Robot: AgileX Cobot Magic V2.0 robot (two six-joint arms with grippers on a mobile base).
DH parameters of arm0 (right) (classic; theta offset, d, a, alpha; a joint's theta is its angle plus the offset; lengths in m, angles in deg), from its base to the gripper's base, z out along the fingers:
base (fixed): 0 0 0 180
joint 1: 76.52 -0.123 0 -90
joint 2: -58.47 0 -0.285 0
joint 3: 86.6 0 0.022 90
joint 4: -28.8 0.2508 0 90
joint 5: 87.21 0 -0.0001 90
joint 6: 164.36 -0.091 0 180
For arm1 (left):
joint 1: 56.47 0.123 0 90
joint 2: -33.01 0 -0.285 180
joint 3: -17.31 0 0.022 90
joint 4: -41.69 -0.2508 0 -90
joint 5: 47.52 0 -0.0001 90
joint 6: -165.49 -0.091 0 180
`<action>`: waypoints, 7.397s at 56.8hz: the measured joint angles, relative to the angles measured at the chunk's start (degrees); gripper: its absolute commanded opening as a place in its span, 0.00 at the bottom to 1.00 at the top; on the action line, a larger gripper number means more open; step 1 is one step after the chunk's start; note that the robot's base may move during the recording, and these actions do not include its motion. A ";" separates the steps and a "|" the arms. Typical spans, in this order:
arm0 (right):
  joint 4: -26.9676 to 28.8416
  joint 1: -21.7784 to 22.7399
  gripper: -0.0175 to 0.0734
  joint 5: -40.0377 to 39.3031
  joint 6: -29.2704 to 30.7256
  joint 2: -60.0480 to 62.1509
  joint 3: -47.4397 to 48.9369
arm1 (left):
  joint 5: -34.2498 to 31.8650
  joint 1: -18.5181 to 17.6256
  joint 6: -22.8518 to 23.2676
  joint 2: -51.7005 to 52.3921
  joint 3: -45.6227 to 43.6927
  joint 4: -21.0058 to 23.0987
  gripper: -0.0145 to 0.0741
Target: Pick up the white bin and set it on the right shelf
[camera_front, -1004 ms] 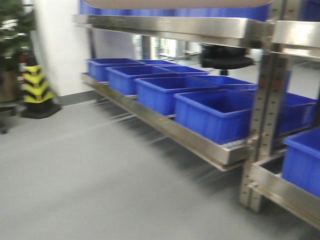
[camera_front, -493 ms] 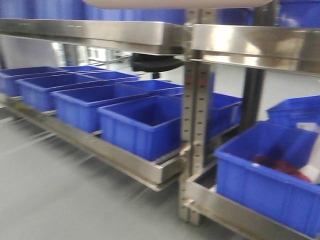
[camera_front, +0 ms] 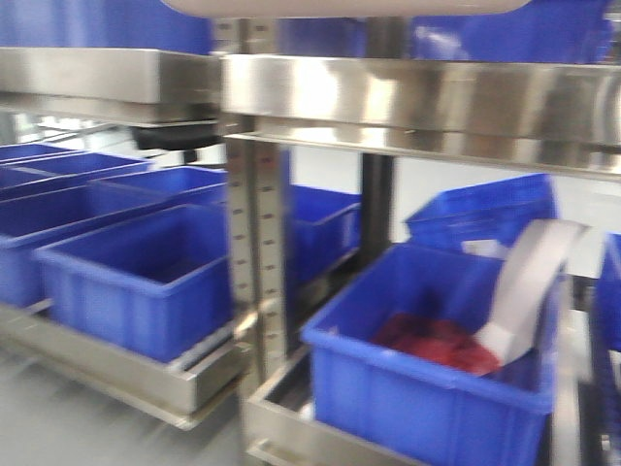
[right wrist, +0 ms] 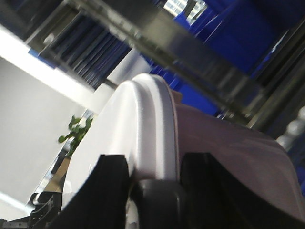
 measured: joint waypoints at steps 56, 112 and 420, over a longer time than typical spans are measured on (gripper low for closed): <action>0.00 0.00 0.27 -0.56 0.00 0.00 0.00 | 0.00 -0.11 0.00 0.00 0.00 0.00 0.02; 0.00 0.00 0.27 -0.57 0.00 0.00 0.00 | 0.00 -0.19 0.00 0.00 0.00 0.00 0.02; -58.30 -1.53 0.27 -23.24 -2.43 82.56 -52.17 | -30.28 -5.48 20.95 92.67 62.74 -84.21 0.03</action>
